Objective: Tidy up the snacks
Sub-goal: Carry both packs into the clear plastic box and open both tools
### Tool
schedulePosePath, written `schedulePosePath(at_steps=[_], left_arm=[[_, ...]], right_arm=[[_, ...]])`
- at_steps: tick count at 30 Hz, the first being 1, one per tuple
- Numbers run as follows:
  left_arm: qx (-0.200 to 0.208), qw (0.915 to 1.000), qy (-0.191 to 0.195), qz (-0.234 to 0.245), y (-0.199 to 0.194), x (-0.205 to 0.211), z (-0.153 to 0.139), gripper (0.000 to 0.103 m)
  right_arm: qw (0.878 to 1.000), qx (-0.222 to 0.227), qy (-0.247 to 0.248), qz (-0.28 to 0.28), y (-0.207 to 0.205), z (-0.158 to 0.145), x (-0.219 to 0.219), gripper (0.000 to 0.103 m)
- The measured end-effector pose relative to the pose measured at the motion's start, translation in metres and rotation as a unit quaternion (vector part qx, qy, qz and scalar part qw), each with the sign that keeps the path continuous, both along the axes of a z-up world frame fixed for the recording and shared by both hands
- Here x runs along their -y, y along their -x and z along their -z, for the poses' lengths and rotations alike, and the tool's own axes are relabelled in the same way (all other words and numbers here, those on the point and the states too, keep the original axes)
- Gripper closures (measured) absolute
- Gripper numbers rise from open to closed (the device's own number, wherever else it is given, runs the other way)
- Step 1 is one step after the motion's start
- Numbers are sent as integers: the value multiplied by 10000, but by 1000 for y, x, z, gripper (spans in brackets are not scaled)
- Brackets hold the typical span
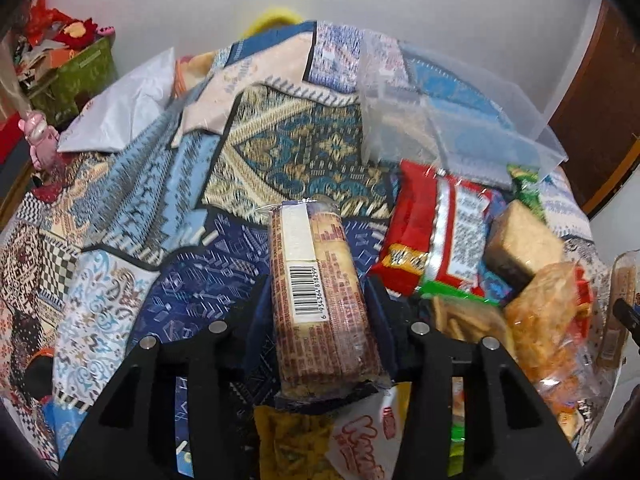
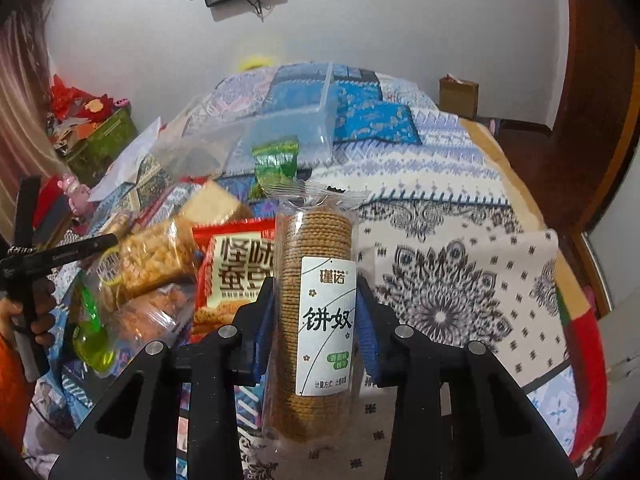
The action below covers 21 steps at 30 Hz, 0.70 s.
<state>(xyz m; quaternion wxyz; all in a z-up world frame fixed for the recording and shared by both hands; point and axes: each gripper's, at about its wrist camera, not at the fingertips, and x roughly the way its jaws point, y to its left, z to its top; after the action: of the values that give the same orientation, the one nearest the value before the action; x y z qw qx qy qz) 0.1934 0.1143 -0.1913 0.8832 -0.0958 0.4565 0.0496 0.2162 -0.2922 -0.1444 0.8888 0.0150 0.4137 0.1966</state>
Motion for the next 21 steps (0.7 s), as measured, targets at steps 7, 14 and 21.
schedulePosePath(at_steps=[7, 14, 21], left_arm=[[474, 9989, -41, 32, 5, 1, -39, 57], [836, 9964, -49, 91, 2, 5, -69, 57], [1122, 9936, -84, 141, -10, 10, -93, 57]], right_arm=[[9994, 347, -84, -26, -9, -21, -9, 70], [9968, 776, -156, -90, -25, -49, -23, 71], [9926, 1199, -155, -128, -45, -76, -38, 71]])
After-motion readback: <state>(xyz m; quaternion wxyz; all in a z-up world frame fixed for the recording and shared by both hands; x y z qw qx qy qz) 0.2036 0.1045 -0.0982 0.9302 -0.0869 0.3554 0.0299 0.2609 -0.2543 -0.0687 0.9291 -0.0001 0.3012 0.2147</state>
